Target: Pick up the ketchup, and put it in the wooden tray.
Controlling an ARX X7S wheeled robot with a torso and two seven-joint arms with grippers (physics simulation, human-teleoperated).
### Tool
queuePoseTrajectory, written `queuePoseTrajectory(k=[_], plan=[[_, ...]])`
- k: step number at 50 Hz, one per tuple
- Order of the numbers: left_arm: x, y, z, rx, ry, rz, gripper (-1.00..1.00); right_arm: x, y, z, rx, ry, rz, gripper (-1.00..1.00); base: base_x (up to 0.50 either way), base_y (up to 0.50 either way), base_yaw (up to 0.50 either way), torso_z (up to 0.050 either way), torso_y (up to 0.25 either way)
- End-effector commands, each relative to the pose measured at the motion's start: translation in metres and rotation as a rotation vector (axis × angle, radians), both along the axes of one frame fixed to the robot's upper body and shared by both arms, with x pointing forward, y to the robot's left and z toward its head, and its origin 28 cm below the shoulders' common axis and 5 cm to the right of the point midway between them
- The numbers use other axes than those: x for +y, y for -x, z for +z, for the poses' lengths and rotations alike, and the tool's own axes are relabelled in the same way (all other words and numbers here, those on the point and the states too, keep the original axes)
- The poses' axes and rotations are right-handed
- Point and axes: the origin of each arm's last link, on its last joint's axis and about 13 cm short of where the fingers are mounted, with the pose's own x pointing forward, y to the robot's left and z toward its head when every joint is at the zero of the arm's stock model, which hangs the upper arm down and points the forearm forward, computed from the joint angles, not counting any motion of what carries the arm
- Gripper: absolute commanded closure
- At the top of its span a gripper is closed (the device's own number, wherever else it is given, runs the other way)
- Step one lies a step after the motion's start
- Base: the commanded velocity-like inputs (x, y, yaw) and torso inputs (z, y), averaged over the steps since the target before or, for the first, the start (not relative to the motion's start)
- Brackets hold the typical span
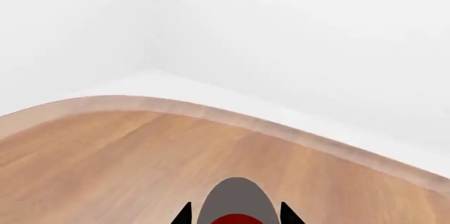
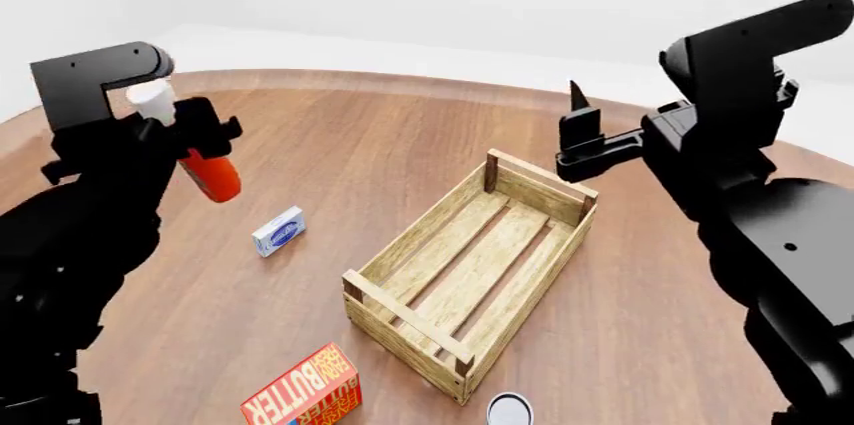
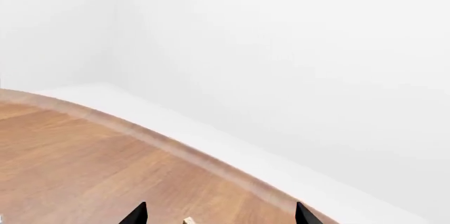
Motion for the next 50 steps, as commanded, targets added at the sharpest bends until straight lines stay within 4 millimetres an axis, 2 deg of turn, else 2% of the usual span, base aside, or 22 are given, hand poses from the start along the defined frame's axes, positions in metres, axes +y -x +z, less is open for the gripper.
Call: queuePoseTrajectory(k=[1,12,23,38,50], plan=[[-0.049,-0.022,0.055,-0.096,0.021,-0.229,1.0,-0.011,0.029,-0.003,-0.032,-0.019,-0.054,-1.0,0.0,0.0,0.0,0.0,0.0],[-0.097,-0.032,0.066,-0.078,0.057,-0.417,1.0,-0.023,0.068,-0.008,-0.053,-0.029,-0.134,-1.0,0.0,0.0,0.0,0.0,0.001],[-0.135,-0.034,0.065,-0.036,0.068,-0.553,1.0,-0.033,0.09,-0.007,-0.064,-0.037,-0.207,-1.0,0.0,0.0,0.0,0.0,0.0],[-0.183,-0.064,0.044,0.018,0.017,-0.627,1.0,-0.043,0.103,-0.008,-0.066,-0.036,-0.266,-1.0,0.0,0.0,0.0,0.0,0.001],[-0.201,-0.071,0.021,0.054,-0.012,-0.657,1.0,-0.048,0.114,-0.016,-0.056,-0.054,-0.308,-1.0,0.0,0.0,0.0,0.0,0.0]])
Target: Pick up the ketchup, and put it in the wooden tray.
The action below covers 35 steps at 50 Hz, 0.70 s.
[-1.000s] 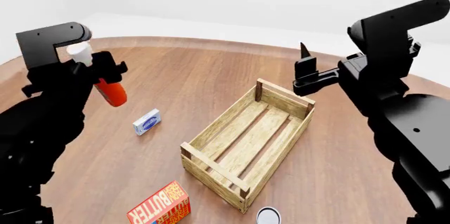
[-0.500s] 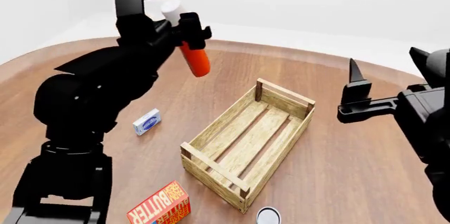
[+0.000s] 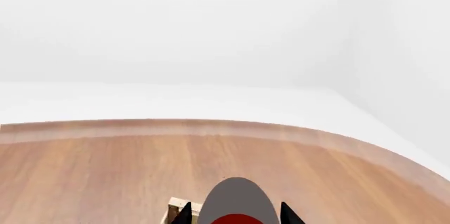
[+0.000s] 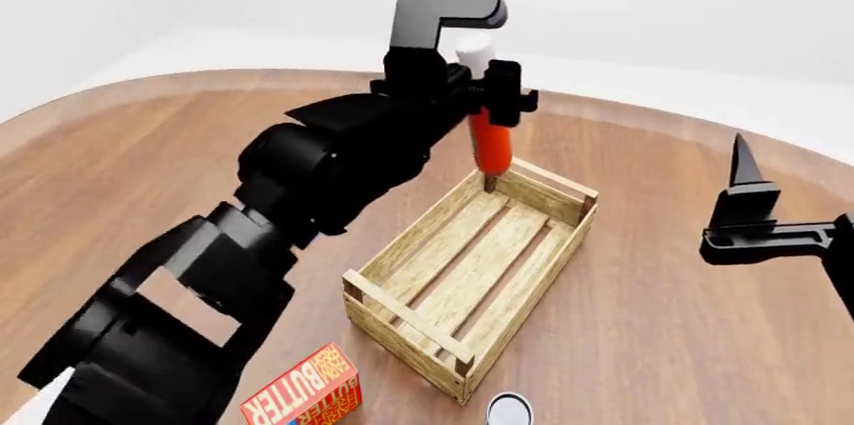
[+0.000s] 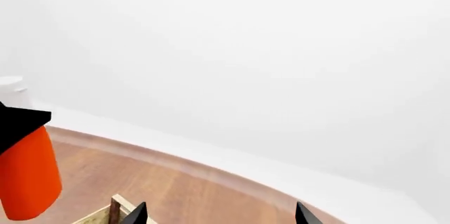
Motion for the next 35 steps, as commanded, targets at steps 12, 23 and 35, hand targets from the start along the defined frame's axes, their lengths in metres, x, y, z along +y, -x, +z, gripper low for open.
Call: queuePoseTrajectory(k=[12,23,35], plan=[[-0.006,-0.008,-0.033,-0.022,-0.079,0.058,1.0,-0.007,0.019,-0.009,0.007,-0.019,-0.068,-1.0,0.0,0.0,0.0,0.0,-0.072],[-0.005,-0.009,-0.034,-0.037,-0.093,0.069,1.0,-0.009,0.022,-0.009,0.008,-0.023,-0.081,-1.0,0.0,0.0,0.0,0.0,-0.12],[-0.005,-0.01,-0.028,-0.044,-0.085,0.063,1.0,-0.009,0.021,-0.01,0.008,-0.025,-0.087,-1.0,0.0,0.0,0.0,0.0,-0.12]])
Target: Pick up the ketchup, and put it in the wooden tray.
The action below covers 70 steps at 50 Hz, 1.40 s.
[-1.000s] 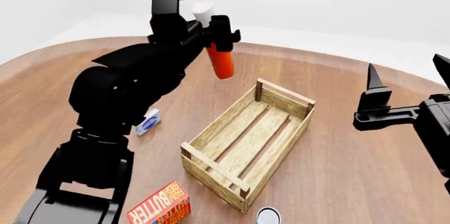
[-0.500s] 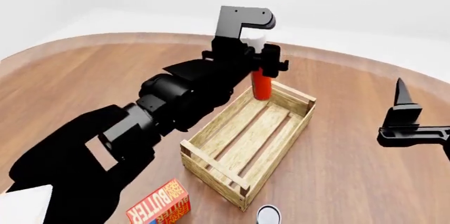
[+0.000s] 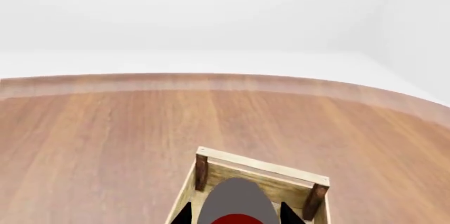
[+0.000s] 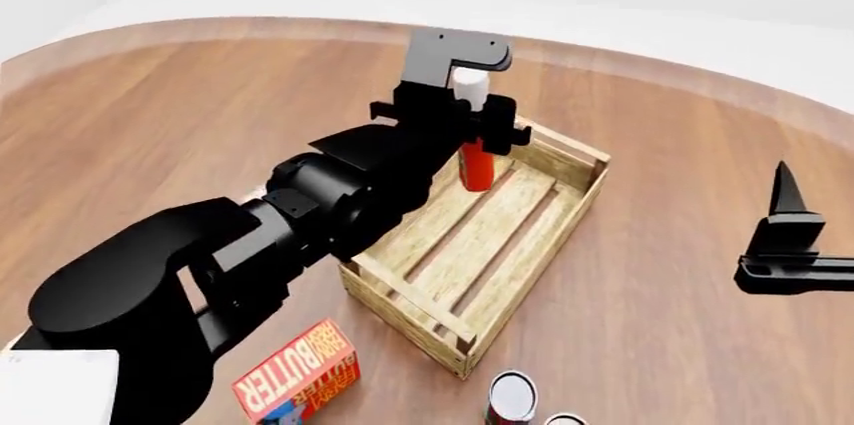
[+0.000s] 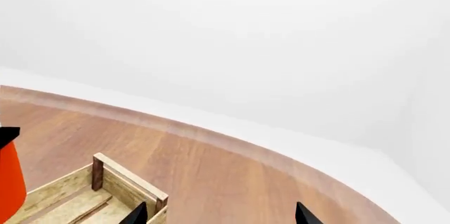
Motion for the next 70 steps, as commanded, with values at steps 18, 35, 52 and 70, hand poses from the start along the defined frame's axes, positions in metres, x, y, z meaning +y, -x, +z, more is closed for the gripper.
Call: queuePoseTrajectory(k=[18,35,52,70], plan=[[0.0,-0.002,0.008,-0.032,0.006,0.006,1.0,0.0,0.001,0.0,-0.006,0.001,-0.006,-1.0,0.0,0.0,0.0,0.0,-0.119],[0.0,-0.003,0.009,-0.081,-0.025,-0.009,1.0,-0.001,0.001,-0.001,-0.008,-0.002,-0.004,-1.0,0.0,0.0,0.0,0.0,-0.119],[-0.005,0.002,-0.003,-0.125,-0.042,-0.011,1.0,-0.001,-0.001,-0.003,-0.01,-0.006,-0.005,-1.0,0.0,0.0,0.0,0.0,-0.121],[-0.006,0.003,-0.006,-0.162,-0.056,-0.015,1.0,0.0,-0.002,-0.002,-0.015,-0.004,-0.001,-1.0,0.0,0.0,0.0,0.0,-0.118]])
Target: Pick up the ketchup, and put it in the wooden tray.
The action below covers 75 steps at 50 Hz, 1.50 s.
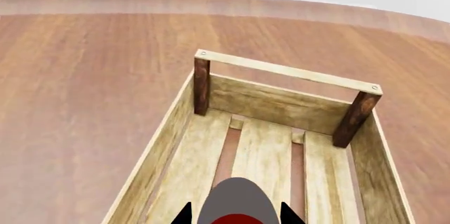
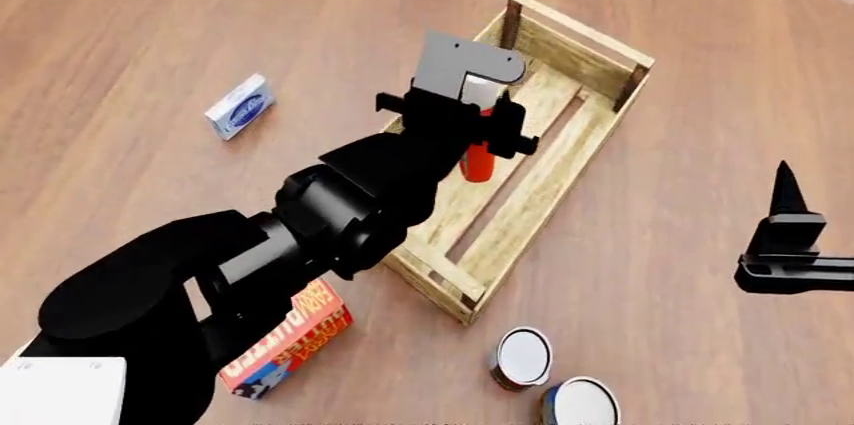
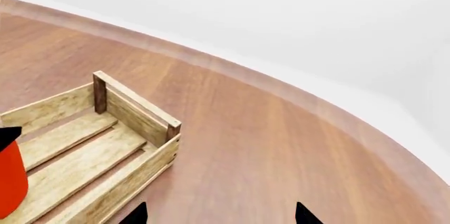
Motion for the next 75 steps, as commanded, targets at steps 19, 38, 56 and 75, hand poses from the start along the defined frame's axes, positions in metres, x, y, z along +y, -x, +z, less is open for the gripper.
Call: queuePoseTrajectory(k=[19,38,56,75], plan=[[0.0,0.001,-0.007,-0.036,-0.012,-0.002,1.0,0.0,0.002,0.002,-0.006,0.001,-0.002,-1.0,0.0,0.0,0.0,0.0,-0.017],[0.001,0.001,-0.014,-0.036,-0.031,-0.004,-1.0,-0.002,0.003,0.0,-0.001,-0.005,-0.007,-1.0,0.0,0.0,0.0,0.0,0.0],[-0.001,0.002,-0.009,-0.021,-0.016,-0.02,-1.0,-0.001,0.003,0.002,-0.005,-0.001,-0.005,-1.0,0.0,0.0,0.0,0.0,0.0],[-0.005,0.004,0.005,0.012,-0.003,-0.104,-1.0,0.003,0.005,0.006,-0.017,0.009,0.001,-1.0,0.0,0.0,0.0,-0.001,0.009]])
